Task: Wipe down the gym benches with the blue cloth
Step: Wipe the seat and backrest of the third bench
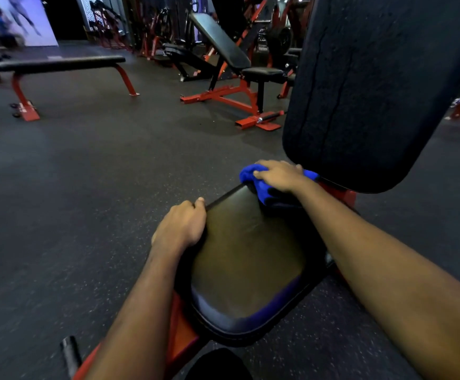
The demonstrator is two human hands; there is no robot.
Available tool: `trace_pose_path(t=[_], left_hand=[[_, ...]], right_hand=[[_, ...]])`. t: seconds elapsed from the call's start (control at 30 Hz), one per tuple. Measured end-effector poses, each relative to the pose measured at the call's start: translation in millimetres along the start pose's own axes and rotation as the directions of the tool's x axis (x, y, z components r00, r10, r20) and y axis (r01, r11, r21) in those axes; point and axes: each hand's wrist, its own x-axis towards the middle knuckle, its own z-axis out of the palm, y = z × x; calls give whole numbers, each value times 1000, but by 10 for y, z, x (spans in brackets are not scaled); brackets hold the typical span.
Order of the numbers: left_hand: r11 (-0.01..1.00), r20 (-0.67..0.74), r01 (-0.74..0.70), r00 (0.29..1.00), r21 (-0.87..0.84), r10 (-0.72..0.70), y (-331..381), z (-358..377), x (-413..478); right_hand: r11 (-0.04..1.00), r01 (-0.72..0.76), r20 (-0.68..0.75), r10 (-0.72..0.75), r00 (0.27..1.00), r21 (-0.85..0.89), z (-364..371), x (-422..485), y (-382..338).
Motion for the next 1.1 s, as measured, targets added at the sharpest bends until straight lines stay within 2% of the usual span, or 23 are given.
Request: trace_pose_path(t=[0.13, 0.2, 0.23, 0.33, 0.4, 0.5, 0.57, 0.63, 0.7, 0.77, 0.87, 0.93, 1.0, 1.1], left_hand=[[1000, -8, -5, 1000, -18, 5, -7, -2, -28], [1000, -6, -9, 1000, -23, 9, -18, -1, -21], [1000, -6, -9, 1000, -21, 9, -23, -1, -21], [1000, -8, -20, 1000, -4, 20, -29, 2, -4], [1000, -6, -22, 1000, -7, 22, -35, 9, 13], [1000, -5, -25, 1000, -14, 25, -58, 12, 33], [999, -8, -17, 1000, -30, 16, -59, 7, 22], [999, -16, -15, 1000, -28, 15, -61, 5, -6], [1000, -19, -12, 1000, -27, 11, -67, 4, -17], [1000, -17, -10, 1000, -21, 9, -67, 5, -32], [1000, -13, -5, 1000, -26, 4, -54, 7, -39], [1000, -12, -7, 1000, -30, 6, -46, 5, -37], [999, -11, -6, 1000, -34, 5, -39, 12, -22], [999, -15, -3, 1000, -43, 2, -48, 7, -28]], right_hand=[[952, 286, -41, -283, 958, 109, 64, -273, 153], [911, 369, -30, -370, 928, 185, 60, -360, 392], [922, 340, -24, -342, 940, 187, 43, -307, 460], [987, 86, -20, -84, 996, 134, -10, 53, 304], [998, 36, 15, -37, 999, 50, 21, 191, 5], [965, 261, -21, -261, 965, -17, 162, -29, -251], [908, 416, -67, -412, 909, 58, 190, -419, -125], [866, 493, -99, -485, 869, 88, 211, -725, 153], [892, 445, -112, -435, 893, 81, 170, -795, 444], [943, 329, -128, -320, 939, 56, 133, -667, 589], [996, 77, -108, -71, 992, 54, 2, -313, 385], [998, -44, -63, 47, 997, 51, -49, -92, 143], [999, -26, -34, 27, 999, 29, -15, 22, -59], [994, 102, -63, -99, 993, 34, 91, -121, -223]])
